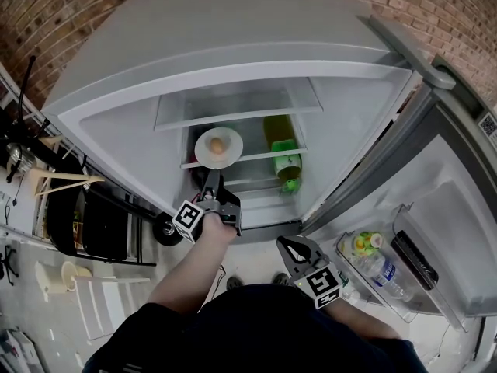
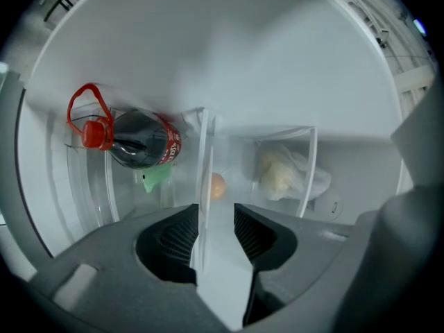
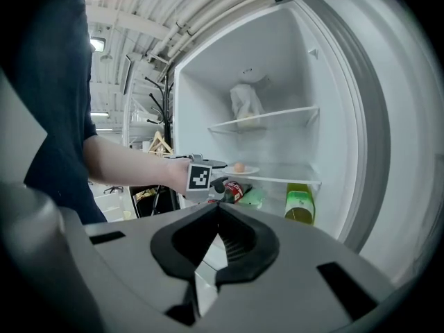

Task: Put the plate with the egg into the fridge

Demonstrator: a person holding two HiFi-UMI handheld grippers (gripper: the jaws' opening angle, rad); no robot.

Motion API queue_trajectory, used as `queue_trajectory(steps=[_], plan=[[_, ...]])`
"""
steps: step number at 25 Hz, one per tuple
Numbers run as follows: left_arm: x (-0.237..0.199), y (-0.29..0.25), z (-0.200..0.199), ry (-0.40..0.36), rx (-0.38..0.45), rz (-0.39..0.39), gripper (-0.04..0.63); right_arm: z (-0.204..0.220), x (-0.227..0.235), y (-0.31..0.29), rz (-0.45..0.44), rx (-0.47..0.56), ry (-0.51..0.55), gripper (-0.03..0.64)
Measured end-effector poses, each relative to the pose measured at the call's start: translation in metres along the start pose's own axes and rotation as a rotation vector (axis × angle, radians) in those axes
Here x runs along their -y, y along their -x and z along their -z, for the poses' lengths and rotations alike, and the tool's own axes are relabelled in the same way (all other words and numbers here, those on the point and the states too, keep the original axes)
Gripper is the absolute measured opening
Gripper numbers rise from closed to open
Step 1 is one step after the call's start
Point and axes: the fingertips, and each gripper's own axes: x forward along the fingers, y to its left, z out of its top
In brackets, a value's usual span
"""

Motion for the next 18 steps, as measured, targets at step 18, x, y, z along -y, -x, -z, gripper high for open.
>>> queue_trajectory(steps=[18], plan=[[0.047,0.125,0.050,-0.474,-0.394,0.066,0.035,-0.012,-0.012,-0.011,-0.066,0.034,0.005,0.011]])
